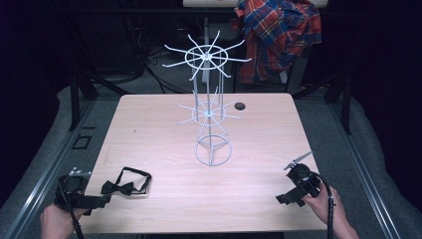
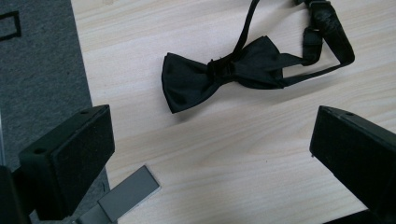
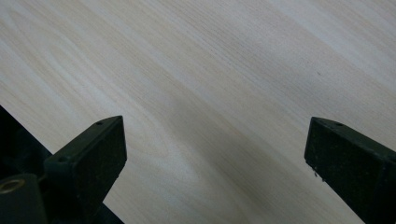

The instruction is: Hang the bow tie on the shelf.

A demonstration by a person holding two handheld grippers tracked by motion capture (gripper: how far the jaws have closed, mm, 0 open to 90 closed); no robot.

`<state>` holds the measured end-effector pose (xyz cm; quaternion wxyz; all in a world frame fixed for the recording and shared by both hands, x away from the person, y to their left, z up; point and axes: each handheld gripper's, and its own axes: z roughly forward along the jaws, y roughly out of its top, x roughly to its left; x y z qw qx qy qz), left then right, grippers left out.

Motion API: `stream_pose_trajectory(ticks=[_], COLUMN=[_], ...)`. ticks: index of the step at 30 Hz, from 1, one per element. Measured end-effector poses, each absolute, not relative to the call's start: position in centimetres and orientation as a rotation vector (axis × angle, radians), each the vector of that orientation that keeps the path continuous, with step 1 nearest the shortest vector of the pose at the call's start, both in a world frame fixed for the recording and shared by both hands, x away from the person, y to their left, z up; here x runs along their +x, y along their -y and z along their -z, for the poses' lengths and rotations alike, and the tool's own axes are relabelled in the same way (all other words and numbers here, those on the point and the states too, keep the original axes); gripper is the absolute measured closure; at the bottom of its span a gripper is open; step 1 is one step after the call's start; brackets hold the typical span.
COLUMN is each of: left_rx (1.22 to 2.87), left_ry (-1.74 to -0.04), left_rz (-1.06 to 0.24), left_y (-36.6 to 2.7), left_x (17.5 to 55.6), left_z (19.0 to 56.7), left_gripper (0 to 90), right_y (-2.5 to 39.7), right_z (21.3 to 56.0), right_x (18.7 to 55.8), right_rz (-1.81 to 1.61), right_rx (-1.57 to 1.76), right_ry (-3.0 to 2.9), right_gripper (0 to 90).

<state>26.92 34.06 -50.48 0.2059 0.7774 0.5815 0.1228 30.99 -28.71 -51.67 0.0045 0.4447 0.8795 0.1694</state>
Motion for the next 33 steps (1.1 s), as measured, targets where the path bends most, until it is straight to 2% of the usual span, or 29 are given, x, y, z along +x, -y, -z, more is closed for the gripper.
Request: stream_pose_trajectory(ticks=[10, 17, 33], left_rx=[2.133, 2.082, 2.127], left_ry=[-1.675, -1.649, -1.625], left_rz=[-0.303, -0.365, -0.363], left_y=[-34.4, -34.0, -32.4], left_x=[27.3, 27.5, 28.5], left_z=[50.6, 49.9, 50.3], left_gripper=[0.0, 0.0, 0.0], right_y=[28.5, 28.4, 28.0], right_z=[51.8, 51.9, 52.2], right_x=[31.1, 31.0, 31.5], right_rz=[-0.494, -0.522, -0.521], right_rx=[1.376, 1.387, 1.398], right_ry=[-2.764, -2.775, -2.794], right_gripper=[4.3, 3.6, 0.6])
